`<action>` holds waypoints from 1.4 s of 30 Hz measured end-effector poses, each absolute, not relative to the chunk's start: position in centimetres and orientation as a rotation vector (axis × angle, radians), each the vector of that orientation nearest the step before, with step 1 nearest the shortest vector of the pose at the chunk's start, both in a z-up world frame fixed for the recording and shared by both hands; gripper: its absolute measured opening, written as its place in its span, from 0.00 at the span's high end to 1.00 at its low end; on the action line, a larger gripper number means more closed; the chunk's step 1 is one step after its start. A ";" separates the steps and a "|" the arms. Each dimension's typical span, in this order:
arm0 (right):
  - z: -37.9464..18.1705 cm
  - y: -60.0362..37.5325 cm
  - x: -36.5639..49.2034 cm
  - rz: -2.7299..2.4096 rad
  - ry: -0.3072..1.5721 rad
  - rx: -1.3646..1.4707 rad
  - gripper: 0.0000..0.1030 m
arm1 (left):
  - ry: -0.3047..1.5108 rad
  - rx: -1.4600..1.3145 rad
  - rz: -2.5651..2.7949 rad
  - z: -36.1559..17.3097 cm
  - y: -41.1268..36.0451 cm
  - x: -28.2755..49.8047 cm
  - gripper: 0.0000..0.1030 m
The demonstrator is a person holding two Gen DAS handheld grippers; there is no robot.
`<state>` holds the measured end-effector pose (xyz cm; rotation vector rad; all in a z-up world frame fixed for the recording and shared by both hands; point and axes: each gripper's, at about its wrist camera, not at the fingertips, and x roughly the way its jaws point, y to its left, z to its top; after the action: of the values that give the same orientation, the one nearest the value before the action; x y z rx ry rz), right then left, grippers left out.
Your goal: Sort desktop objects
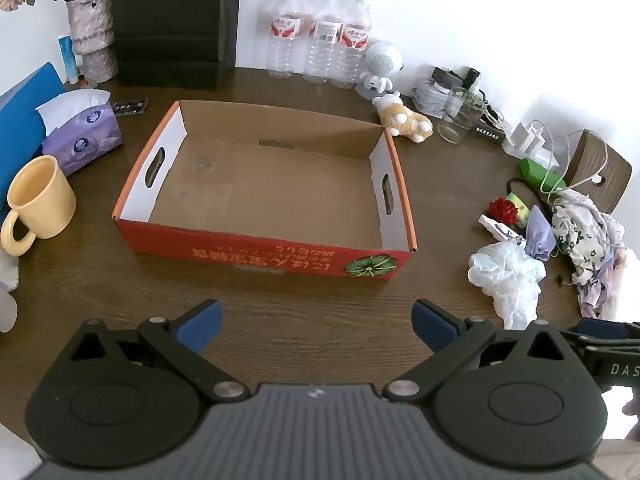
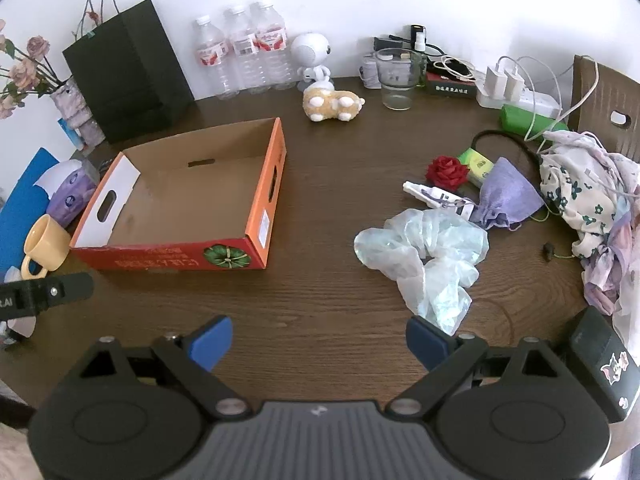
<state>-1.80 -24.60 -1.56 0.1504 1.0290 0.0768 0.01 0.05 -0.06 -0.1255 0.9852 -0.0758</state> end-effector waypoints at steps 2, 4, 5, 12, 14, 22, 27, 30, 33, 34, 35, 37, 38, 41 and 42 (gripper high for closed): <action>-1.5 -24.6 -1.6 0.076 1.037 0.147 0.09 | 0.996 -0.129 -0.076 -0.1 0.1 0.0 0.00; -1.5 -24.6 -1.5 0.075 1.044 0.144 0.09 | 1.007 -0.132 -0.076 -0.2 0.1 0.0 0.00; -1.4 -24.6 -1.4 0.074 1.048 0.143 0.09 | 1.013 -0.133 -0.076 -0.2 0.2 0.0 0.00; -1.6 -24.4 -2.1 0.071 1.023 0.131 0.09 | 0.996 -0.135 -0.084 -0.5 0.3 -0.7 0.00; -1.7 -24.4 -2.1 0.072 1.023 0.135 0.09 | 0.998 -0.136 -0.085 -0.5 0.4 -0.5 0.00; -1.5 -24.4 -2.2 0.068 1.022 0.135 0.09 | 0.996 -0.135 -0.093 -0.4 0.5 -0.5 0.00; -1.4 -24.5 -2.3 0.069 1.020 0.135 0.09 | 0.998 -0.134 -0.095 -0.3 0.5 -0.5 0.00; -1.4 -24.5 -2.3 0.068 1.020 0.134 0.09 | 1.000 -0.135 -0.097 -0.2 0.6 -0.4 0.00; -1.3 -24.5 -2.3 0.067 1.020 0.133 0.09 | 1.001 -0.135 -0.098 -0.2 0.6 -0.4 0.00; -1.3 -24.5 -2.3 0.067 1.020 0.133 0.09 | 1.001 -0.136 -0.098 -0.2 0.6 -0.4 0.00; -1.4 -24.4 -2.3 0.066 1.020 0.132 0.09 | 1.001 -0.136 -0.098 -0.2 0.6 -0.4 0.00; -1.3 -24.4 -2.3 0.065 1.019 0.132 0.09 | 1.000 -0.135 -0.099 -0.2 0.6 -0.4 0.00; -1.3 -24.4 -2.3 0.065 1.019 0.131 0.09 | 1.000 -0.135 -0.099 -0.2 0.6 -0.4 0.00; -1.3 -24.3 -2.3 0.063 1.018 0.130 0.09 | 0.999 -0.134 -0.100 -0.2 0.5 -0.4 0.00; -1.3 -24.3 -2.3 0.063 1.018 0.129 0.09 | 0.999 -0.134 -0.100 -0.2 0.5 -0.4 0.00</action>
<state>-2.31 -24.30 -1.26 0.1293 1.0176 0.0631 -0.36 0.53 -0.18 -0.1337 0.9989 -0.1004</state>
